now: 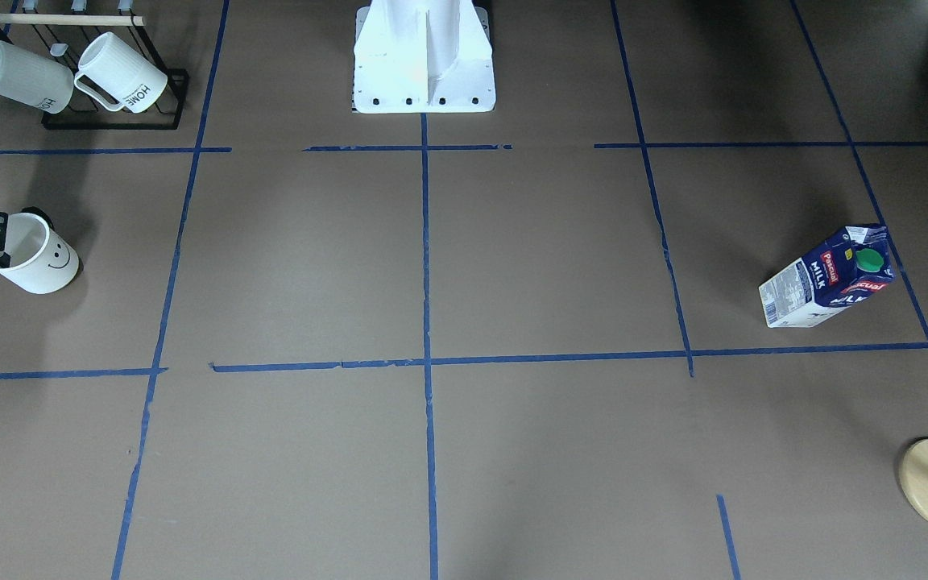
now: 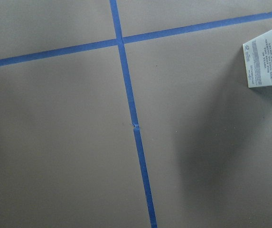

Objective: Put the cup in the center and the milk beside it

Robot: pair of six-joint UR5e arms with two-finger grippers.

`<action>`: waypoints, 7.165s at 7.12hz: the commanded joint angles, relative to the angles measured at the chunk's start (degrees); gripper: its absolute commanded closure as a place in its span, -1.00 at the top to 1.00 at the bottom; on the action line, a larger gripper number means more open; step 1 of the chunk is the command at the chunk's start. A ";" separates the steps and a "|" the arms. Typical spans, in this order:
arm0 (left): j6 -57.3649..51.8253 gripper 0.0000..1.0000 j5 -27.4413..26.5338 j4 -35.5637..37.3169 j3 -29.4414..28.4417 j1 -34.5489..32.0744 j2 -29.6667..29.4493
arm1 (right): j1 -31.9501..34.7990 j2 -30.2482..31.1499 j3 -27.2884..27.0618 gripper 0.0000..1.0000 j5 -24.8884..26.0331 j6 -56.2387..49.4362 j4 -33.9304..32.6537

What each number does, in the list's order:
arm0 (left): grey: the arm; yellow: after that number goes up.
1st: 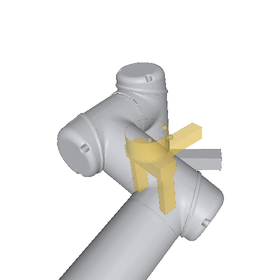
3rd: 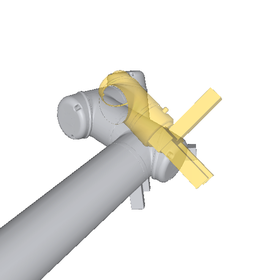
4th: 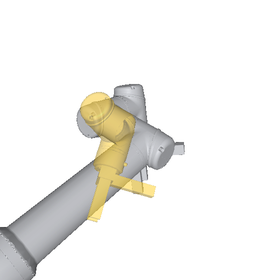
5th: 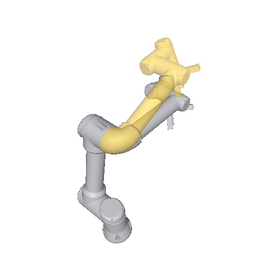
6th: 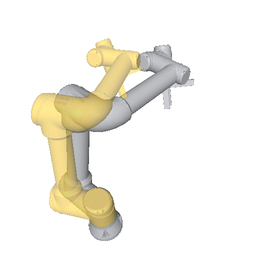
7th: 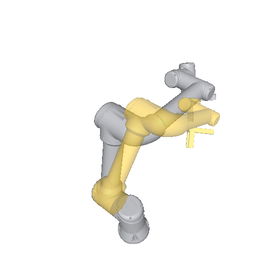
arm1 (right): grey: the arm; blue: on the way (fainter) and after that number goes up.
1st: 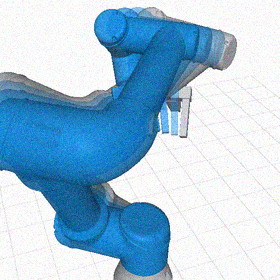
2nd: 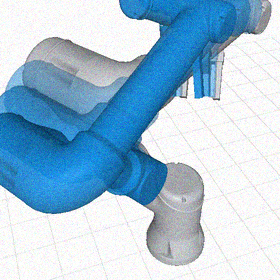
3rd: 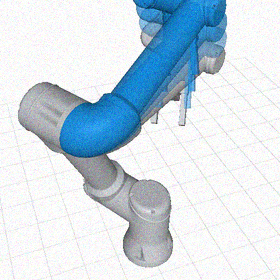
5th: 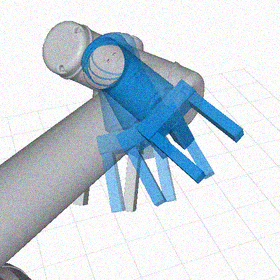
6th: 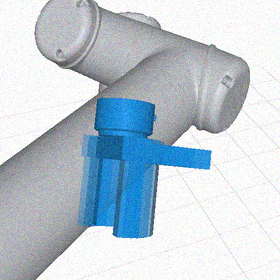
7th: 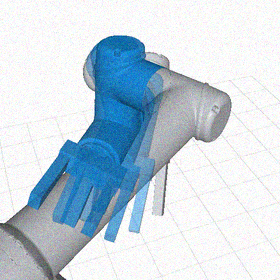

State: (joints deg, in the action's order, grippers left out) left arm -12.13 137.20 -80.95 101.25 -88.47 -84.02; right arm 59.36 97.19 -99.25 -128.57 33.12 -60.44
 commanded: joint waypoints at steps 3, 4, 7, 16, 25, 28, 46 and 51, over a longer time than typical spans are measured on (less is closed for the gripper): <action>-0.09 1.00 0.09 0.00 0.00 0.05 0.00 | -4.66 -21.71 -7.02 -1.00 -0.55 13.43 -26.77; -0.09 1.00 0.09 -0.09 0.08 0.05 0.00 | -8.61 -28.83 -6.75 -1.00 1.46 19.03 -33.80; 0.00 1.00 0.09 -0.09 0.00 0.05 -0.09 | -18.65 -50.56 10.07 -1.00 10.79 36.21 -35.89; 0.00 1.00 0.00 0.00 -0.27 0.14 0.00 | -23.86 -52.90 17.17 1.00 14.58 42.65 -26.81; 0.09 1.00 1.75 -1.31 -0.88 0.31 -8.44 | 9.30 -25.71 -8.68 1.00 1.70 -22.45 -50.66; 1.83 1.00 2.46 -2.80 0.35 0.58 -10.01 | 23.83 -10.76 -8.69 1.00 -1.77 -45.19 -49.96; 37.44 -0.35 -4.75 -17.58 -3.52 20.88 -15.37 | 28.09 -1.39 -8.60 1.00 -2.03 -46.57 -43.10; 53.83 -0.43 -4.92 -9.27 -2.12 25.50 -30.45 | 28.09 -1.22 -8.60 1.00 -2.04 -46.48 -42.92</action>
State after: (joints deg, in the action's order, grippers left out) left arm 36.60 132.48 -94.50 98.50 -66.00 -109.19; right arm 87.45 95.97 -107.91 -130.60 -13.36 -103.36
